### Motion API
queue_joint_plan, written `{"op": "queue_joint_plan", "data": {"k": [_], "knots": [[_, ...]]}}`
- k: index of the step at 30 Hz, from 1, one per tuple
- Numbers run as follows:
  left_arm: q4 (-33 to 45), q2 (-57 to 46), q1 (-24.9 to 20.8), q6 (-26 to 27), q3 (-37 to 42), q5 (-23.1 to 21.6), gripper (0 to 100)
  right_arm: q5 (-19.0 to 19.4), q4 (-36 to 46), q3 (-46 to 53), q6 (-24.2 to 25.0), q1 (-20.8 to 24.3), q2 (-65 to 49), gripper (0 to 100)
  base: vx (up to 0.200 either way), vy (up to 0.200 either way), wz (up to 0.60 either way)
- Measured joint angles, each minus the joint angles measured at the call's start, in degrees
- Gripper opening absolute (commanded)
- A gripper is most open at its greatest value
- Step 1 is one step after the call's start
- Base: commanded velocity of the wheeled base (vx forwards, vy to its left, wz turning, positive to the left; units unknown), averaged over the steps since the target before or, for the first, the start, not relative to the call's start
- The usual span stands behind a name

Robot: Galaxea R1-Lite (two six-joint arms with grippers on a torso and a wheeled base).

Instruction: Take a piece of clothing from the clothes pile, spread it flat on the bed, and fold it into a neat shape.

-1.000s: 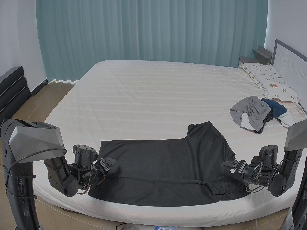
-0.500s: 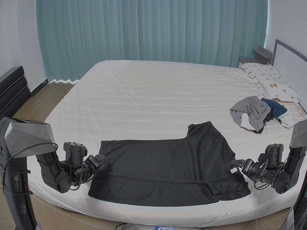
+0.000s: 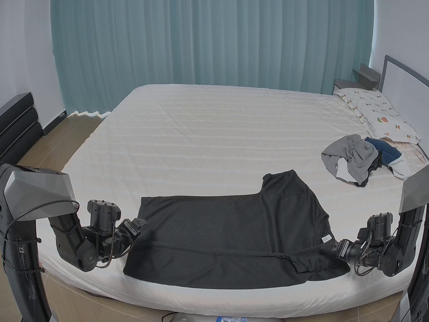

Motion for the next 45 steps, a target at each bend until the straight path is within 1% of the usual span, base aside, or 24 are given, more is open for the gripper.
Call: {"op": "queue_joint_plan", "data": {"k": [4, 11, 15, 18, 24, 25, 29, 33, 38, 42, 45], "knots": [[0.0, 0.0, 0.0, 0.0, 0.0, 0.0, 100, 3.0, -3.7, 2.4, -2.1, 0.0, 0.6, 0, 0.000, 0.000, 0.00], [0.0, 0.0, 0.0, 0.0, 0.1, 0.0, 100, 3.5, -6.7, 5.7, -8.1, -0.4, 2.3, 0, 0.000, 0.000, 0.00], [0.0, 0.0, 0.0, 0.0, 0.1, 0.0, 100, 3.5, -7.0, 6.8, -11.2, -2.4, 3.0, 0, 0.000, 0.000, 0.00], [0.0, 0.1, 0.0, 0.1, 0.1, 0.0, 100, 3.5, -7.0, 6.9, -12.0, -3.7, 3.3, 0, 0.000, 0.000, 0.00], [0.0, 0.2, -0.1, 0.1, 0.1, 0.0, 100, 3.7, -7.1, 6.6, -12.1, -4.6, 3.6, 0, 0.000, 0.000, 0.00], [0.0, 0.2, -0.1, 0.1, 0.1, 0.0, 100, 3.7, -7.1, 6.6, -12.1, -4.6, 3.7, 100, 0.000, 0.000, 0.00], [0.0, 0.2, -0.1, 0.1, 0.1, 0.0, 100, 3.9, -8.3, 6.7, -12.1, -4.5, 4.1, 100, 0.000, 0.000, 0.00], [0.0, 0.2, -0.1, 0.1, 0.1, 0.0, 100, 3.9, -11.8, 6.9, -11.8, -4.7, 4.1, 100, 0.000, 0.000, 0.00], [0.0, 0.2, -0.1, 0.1, 0.0, 0.0, 100, 3.7, -13.3, 6.6, -11.0, -6.3, 2.4, 100, 0.000, 0.000, 0.00], [0.0, 0.2, -0.1, 0.1, -0.1, 0.0, 100, 3.9, -13.4, 5.7, -7.0, -7.3, -0.6, 100, 0.000, 0.000, 0.00], [-0.1, 0.1, -0.1, 0.1, -0.1, 0.0, 100, 4.0, -13.3, 5.2, -2.4, -6.0, -2.5, 100, 0.000, 0.000, 0.00]]}}
